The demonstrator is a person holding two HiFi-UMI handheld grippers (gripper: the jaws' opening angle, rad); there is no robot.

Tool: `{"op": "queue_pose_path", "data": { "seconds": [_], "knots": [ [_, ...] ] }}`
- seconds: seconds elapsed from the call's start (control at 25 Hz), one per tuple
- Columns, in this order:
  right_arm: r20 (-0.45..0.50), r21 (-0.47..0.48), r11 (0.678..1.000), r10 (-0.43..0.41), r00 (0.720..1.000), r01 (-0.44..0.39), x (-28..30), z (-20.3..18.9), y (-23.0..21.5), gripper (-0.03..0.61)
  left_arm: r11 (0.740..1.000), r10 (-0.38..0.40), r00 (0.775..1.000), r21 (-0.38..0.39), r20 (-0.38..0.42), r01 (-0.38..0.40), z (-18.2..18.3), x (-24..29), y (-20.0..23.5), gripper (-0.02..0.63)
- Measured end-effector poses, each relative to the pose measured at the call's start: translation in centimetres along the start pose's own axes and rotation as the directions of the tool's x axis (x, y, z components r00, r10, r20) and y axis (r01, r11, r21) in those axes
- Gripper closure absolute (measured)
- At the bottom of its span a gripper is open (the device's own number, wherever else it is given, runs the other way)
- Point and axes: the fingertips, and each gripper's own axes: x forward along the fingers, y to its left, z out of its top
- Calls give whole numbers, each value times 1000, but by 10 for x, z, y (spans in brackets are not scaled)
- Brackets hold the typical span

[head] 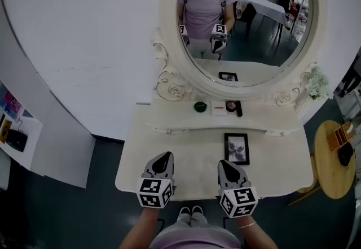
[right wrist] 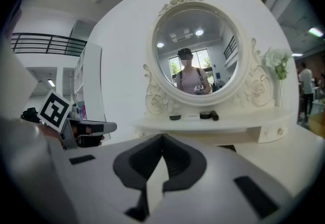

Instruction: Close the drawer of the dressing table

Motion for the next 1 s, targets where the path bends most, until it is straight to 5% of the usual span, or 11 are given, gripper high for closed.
{"op": "queue_pose_path", "data": {
  "seconds": [1.0],
  "knots": [
    [14, -29, 1000, 11, 1000, -11, -14, 6, 6, 577, 1000, -12, 999, -19, 35, 13, -1, -35, -13, 612]
  ]
}}
